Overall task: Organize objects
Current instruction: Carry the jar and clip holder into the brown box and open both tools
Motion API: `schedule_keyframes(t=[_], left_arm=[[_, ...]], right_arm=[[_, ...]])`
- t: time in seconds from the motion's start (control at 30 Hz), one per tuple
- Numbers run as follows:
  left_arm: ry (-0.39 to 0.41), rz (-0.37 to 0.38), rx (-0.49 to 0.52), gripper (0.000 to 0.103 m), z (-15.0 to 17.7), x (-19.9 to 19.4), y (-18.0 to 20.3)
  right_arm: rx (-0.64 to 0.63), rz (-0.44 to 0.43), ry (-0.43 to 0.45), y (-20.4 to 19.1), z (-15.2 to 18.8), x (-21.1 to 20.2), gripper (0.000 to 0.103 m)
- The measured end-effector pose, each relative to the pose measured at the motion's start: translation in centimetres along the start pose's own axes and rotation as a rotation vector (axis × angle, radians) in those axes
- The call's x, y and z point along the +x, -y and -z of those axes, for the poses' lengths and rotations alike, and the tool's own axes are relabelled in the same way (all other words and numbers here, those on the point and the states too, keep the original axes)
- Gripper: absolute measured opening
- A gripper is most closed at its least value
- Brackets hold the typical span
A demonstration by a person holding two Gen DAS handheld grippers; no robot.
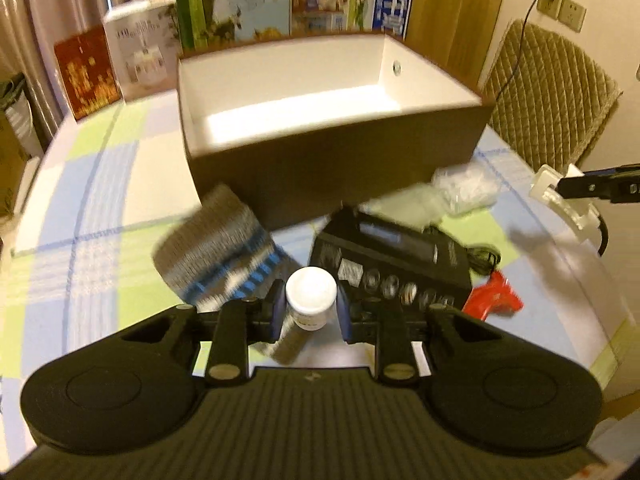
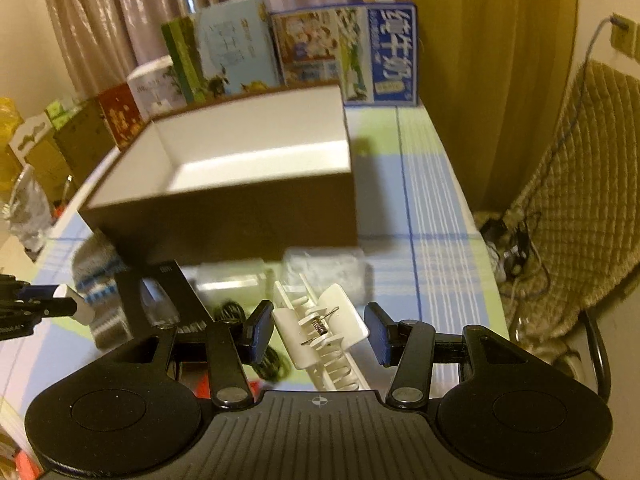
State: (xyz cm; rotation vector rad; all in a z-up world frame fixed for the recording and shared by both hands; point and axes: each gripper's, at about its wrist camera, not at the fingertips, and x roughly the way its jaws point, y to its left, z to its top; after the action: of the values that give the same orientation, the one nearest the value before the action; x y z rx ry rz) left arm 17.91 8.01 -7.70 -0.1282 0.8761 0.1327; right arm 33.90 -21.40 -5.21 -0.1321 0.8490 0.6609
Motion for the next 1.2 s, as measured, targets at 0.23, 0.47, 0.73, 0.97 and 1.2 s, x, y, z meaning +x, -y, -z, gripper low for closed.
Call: schedule_keyframes(t=[0.23, 0.47, 0.73, 0.97, 1.2], left_arm=[[0.079, -0.006, -0.048, 0.022, -4.6, -2.1, -1.4], [0.139, -0.013, -0.07, 0.022, -10.0, -1.0, -2.3], [0.081, -0.042, -0.095, 0.022, -15.3, 4.0, -3.8], [-0.022, -0.05, -0.12, 0.022, -17.2, 9.6, -4.7], [-0.107, -0.046, -0.141, 0.022, -17.8, 14.2, -4.5]], right_arm=[[-0.034, -0.059, 0.065, -1.1, -4.0, 0.3, 0.047], [-0.097, -0.088, 0.132, -2.5, -8.7, 2.3, 0.047], [-0.159, -0.092, 0.126, -3.3, -13.8, 7.8, 0.047], [-0.177, -0.052, 0.025, -3.0, -15.2, 14.3, 0.047], [-0.174, -0.02, -0.052, -2.8, -15.4, 18.3, 0.047]])
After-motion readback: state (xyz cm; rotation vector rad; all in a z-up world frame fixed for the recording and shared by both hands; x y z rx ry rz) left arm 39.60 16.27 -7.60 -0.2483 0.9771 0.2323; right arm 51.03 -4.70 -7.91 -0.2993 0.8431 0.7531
